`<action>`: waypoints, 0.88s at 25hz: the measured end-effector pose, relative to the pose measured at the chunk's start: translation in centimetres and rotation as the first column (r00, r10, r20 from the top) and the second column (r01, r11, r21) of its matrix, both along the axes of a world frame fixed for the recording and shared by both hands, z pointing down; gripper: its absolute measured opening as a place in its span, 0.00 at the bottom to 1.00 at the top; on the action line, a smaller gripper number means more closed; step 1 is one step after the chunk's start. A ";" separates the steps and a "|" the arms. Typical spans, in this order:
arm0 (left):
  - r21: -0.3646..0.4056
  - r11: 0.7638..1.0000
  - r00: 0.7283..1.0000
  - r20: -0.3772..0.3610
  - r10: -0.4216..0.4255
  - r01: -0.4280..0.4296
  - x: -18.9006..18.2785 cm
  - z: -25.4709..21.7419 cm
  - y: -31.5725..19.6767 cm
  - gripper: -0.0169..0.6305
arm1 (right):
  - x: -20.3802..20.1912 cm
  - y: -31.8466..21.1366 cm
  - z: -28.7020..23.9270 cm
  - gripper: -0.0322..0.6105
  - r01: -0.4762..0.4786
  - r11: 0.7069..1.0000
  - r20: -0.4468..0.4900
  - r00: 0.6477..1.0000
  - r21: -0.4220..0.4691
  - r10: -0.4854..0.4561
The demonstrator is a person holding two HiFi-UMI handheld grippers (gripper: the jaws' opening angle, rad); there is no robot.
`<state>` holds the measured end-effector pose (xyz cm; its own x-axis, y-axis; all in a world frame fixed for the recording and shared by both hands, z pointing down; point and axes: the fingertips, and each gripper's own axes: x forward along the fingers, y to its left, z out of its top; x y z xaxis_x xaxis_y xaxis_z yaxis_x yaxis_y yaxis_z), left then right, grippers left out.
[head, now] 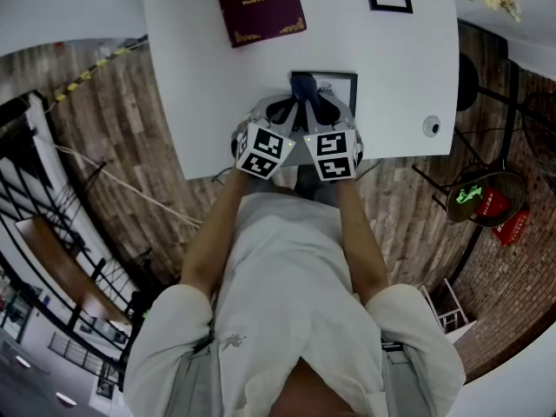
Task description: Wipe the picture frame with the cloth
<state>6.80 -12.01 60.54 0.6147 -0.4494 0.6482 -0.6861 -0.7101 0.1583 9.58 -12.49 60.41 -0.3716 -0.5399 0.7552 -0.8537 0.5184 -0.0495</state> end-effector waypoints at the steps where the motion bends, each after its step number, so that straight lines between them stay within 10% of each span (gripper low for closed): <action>1: 0.000 1.000 1.000 0.000 -0.002 0.002 0.0 0.0 0.0 0.06 | 0.3 0.0 0.0 0.15 -0.005 1.000 -0.002 1.000 0.000 0.005; 22: 0.007 1.000 1.000 0.005 0.001 -0.001 -0.1 0.1 -0.1 0.06 | 8.5 0.3 -0.8 0.15 -0.126 0.991 -0.099 0.987 0.047 0.130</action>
<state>6.74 -12.07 60.67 0.6120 -0.4531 0.6482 -0.6860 -0.7119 0.1501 18.08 -12.24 59.58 -0.2204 -0.6086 0.7623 -0.9125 0.4047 0.0593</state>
